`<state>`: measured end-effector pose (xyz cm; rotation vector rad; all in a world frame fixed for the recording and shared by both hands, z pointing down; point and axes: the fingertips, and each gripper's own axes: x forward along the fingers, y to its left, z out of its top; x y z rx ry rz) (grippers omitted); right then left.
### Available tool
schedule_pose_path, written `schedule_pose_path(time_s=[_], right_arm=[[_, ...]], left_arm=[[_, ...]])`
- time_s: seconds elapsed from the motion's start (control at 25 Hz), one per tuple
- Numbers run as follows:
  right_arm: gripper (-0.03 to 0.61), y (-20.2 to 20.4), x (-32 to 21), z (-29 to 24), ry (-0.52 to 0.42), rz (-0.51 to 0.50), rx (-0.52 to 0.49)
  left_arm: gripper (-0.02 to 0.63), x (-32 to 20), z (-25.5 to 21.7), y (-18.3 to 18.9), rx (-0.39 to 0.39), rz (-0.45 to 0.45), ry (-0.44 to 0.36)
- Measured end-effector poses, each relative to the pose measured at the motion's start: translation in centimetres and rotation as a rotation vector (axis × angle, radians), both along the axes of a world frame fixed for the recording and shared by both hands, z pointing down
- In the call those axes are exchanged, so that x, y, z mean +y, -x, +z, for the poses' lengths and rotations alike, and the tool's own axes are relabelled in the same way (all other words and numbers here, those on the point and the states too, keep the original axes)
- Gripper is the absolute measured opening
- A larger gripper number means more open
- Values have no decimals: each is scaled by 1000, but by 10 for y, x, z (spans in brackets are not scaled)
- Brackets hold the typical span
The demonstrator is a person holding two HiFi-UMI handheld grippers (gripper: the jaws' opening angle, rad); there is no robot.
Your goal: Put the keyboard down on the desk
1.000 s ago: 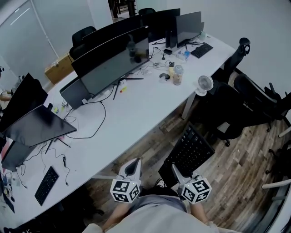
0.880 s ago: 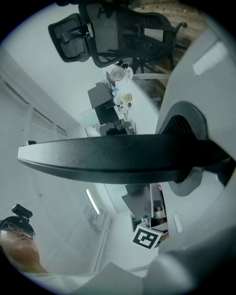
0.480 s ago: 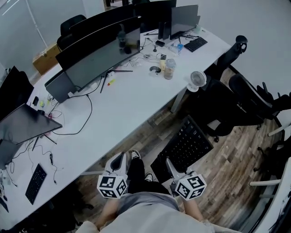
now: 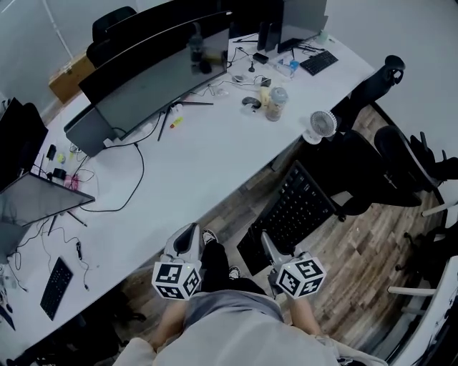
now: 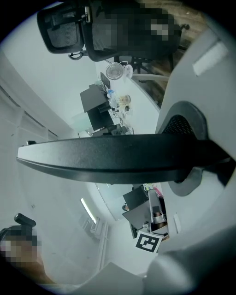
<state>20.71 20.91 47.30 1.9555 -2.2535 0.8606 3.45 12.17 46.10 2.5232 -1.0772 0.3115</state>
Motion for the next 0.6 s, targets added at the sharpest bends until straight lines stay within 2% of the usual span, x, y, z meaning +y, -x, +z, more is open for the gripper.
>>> schedule_pose_path(time_s=[0.2,0.36,0.6], right_arm=[[83,-1,-49,1,11,-8,-16],[83,-3,-91,1,22,-8,-22],[83,-1,-152,-5,34,-12,-37]], left_arm=[[0,-46,-2,-3,2,1,0],[0,-87,-11,-9,69,-2,32],[0,-141,-20,-11,51,20,-4]])
